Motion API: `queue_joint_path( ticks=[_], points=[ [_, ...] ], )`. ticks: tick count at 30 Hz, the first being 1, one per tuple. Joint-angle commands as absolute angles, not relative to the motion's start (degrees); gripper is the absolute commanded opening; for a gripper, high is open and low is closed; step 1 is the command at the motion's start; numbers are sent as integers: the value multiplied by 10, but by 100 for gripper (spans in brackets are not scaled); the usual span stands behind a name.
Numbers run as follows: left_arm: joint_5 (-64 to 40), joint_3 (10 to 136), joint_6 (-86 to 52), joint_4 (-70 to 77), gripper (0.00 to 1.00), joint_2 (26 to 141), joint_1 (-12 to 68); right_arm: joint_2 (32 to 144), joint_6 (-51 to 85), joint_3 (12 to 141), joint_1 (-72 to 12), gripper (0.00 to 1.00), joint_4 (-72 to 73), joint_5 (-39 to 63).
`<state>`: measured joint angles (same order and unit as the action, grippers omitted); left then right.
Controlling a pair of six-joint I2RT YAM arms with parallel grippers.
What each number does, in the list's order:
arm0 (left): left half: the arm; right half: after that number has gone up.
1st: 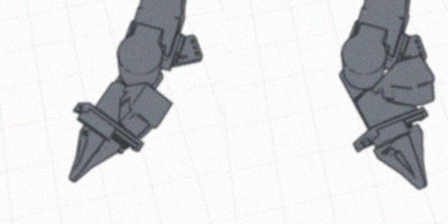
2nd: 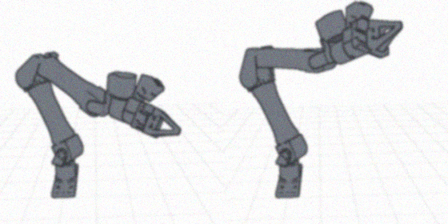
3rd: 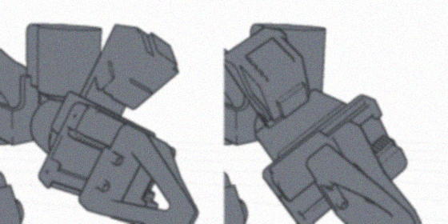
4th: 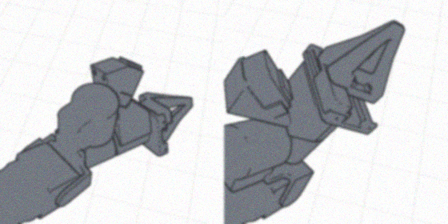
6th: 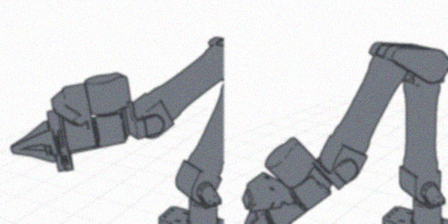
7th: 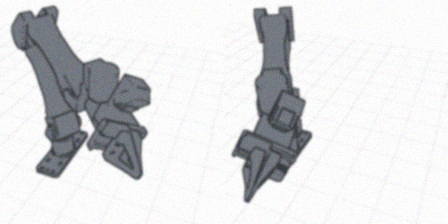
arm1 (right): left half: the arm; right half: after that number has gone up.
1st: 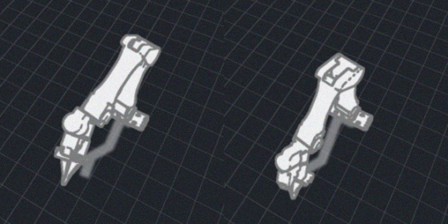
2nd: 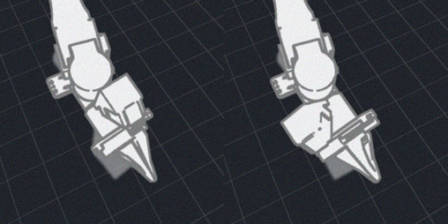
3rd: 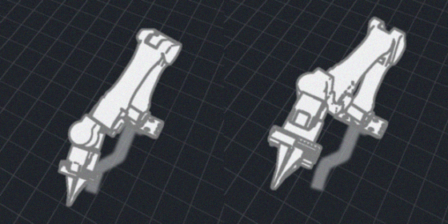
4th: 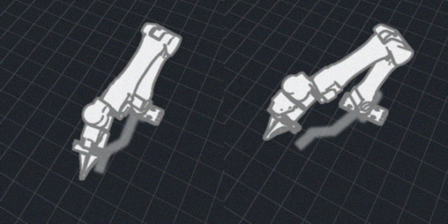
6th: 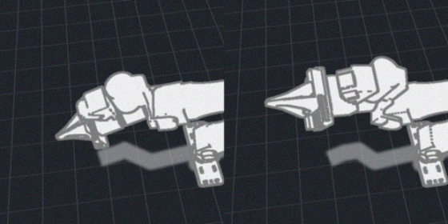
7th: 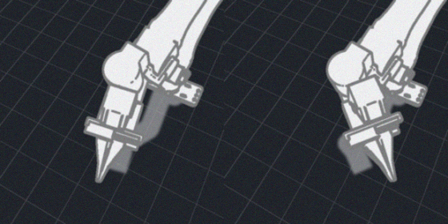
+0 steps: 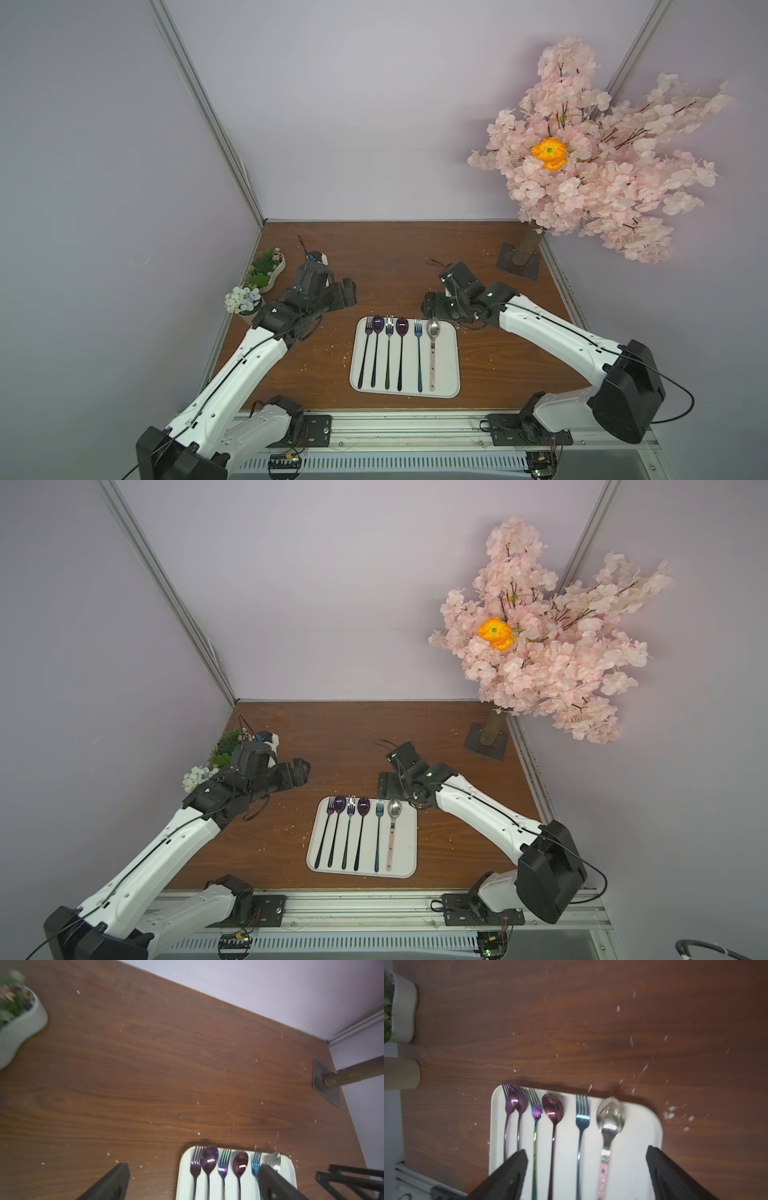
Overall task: Set the spoon and fork side by side
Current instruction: Reset both arms
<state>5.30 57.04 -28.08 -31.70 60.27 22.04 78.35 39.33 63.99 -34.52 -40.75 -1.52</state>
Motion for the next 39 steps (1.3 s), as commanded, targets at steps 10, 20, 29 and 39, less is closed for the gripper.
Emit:
queue_joint_path(
  ticks=[10, 20, 29, 39],
  points=[
    [157, 457, -147, -61, 99, 626, 56, 688, -58, 388, -122, 99, 159, 50],
    [116, 202, -74, 289, 99, 604, 45, 782, -44, 239, -24, 99, 504, 80],
    [92, 144, -10, 541, 99, 736, 44, 863, -24, 149, -18, 99, 701, 47],
    [55, 124, -11, 717, 99, 874, 15, 882, -9, 133, -14, 99, 738, 11]
  ],
)
